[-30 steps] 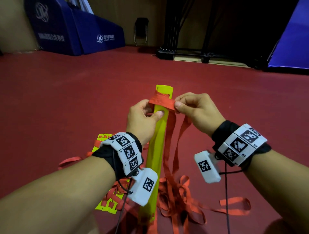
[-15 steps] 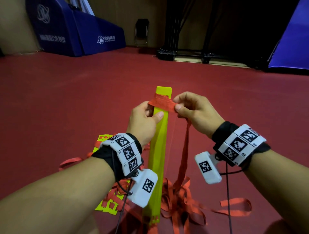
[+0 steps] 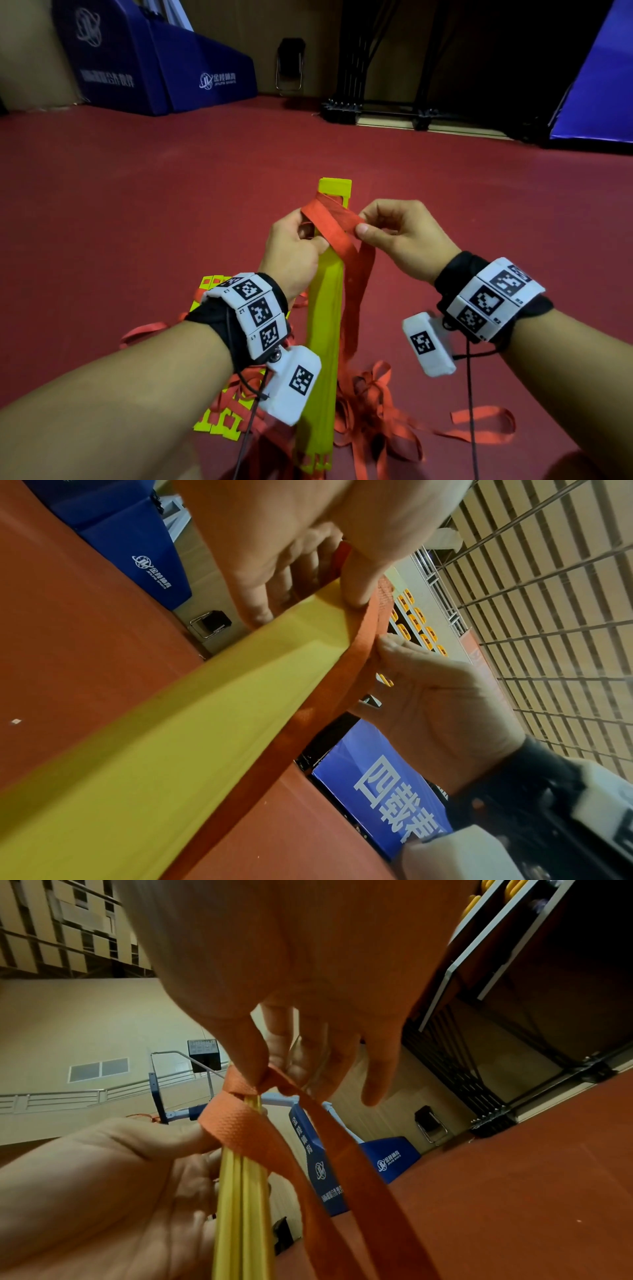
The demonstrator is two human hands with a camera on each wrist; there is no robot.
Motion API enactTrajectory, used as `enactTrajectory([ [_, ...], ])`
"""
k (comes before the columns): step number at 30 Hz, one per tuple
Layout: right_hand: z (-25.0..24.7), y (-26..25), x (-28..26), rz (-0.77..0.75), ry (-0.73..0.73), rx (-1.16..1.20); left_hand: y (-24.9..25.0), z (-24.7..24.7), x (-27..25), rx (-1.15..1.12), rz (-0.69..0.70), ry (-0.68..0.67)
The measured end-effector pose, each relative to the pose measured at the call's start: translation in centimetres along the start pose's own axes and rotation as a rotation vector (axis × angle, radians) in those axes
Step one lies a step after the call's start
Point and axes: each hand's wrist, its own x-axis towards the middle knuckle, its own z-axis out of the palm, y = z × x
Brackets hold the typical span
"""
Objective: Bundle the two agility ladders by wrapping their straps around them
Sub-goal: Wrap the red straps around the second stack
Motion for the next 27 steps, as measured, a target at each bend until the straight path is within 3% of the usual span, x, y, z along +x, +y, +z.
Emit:
enactTrajectory([
  [3, 0.3, 0.1, 0.1, -0.009, 0.078, -0.029, 0.1, 0.1, -0.1, -0.004, -0.01, -0.002],
  [12, 1.4, 0.0, -0.4, -0.076, 0.025, -0.208, -0.5, -0.3, 0.4, 0.027, -0.024, 0.062],
  [18, 1.5, 0.0, -0.3, -0.105, 0.199, -0.186, -0.7, -0.2, 0.6, 0.007, -0.05, 0.058],
  [27, 2.4, -0.3, -0.7, -0.103, 0.083, -0.241, -0.5, -0.5, 0.4, 0.044, -0.059, 0.076],
])
